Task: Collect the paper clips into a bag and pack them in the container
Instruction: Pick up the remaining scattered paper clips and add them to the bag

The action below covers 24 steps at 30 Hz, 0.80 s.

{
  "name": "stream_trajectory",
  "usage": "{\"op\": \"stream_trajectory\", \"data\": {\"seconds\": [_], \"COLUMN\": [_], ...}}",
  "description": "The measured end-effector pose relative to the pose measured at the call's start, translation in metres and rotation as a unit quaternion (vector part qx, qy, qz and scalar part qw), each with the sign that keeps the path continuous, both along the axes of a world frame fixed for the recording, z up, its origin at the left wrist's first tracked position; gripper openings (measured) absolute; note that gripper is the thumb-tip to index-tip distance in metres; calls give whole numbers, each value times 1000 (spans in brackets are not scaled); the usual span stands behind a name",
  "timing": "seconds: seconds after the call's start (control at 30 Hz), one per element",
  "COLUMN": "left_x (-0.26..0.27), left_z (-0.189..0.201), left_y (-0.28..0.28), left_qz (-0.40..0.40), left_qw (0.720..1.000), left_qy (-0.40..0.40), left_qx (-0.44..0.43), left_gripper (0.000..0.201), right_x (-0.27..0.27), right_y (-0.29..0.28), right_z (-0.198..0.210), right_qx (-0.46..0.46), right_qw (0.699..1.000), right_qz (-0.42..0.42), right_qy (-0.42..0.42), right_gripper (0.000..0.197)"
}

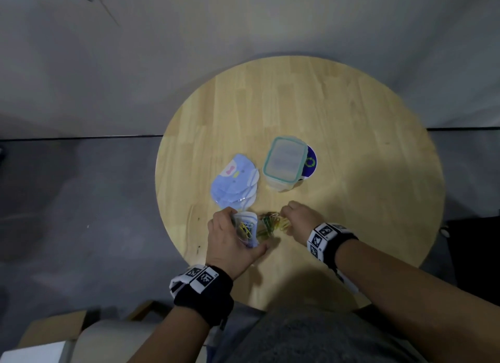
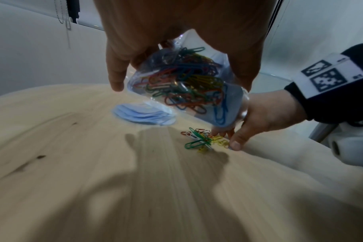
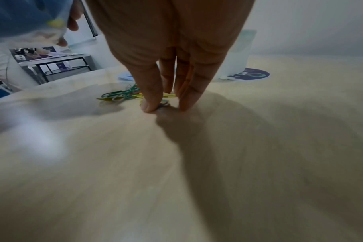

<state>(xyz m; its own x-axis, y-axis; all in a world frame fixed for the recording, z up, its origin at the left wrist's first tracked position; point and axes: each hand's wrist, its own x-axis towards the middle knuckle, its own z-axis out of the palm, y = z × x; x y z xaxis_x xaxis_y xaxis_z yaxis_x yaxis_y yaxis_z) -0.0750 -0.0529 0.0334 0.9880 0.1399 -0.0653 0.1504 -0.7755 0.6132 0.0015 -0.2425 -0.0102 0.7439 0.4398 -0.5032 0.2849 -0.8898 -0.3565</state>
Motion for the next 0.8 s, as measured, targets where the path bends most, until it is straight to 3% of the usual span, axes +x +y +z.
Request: {"op": "stream_trajectory", "data": {"seconds": [0.13, 0.4, 0.6, 0.7, 0.8], "left_x": [-1, 4, 9, 11, 12], "left_z": [2, 3, -5, -7, -7], "left_y": [2, 4, 0, -4, -9], "left_qz": [-11, -18, -29, -27, -27], "left_qw": [1000, 999, 999, 1000, 1000], "left_qy": [9, 25, 17, 14, 1], "left_qx": [6, 11, 11, -3, -5], "left_gripper": [87, 95, 91, 90, 84], "right_x": [1, -12, -21, -18, -9], "right_y": [11, 11, 7, 2, -8], "right_z": [0, -1, 0, 9, 26], "right_qx": [-30, -91, -92, -57, 76], "right_qw": [999, 995, 993, 998, 986], "right_qz": [10, 44, 63, -1, -147], "right_qy": [-19, -16, -26, -4, 18], "right_gripper": [25, 40, 32, 16, 7]}}
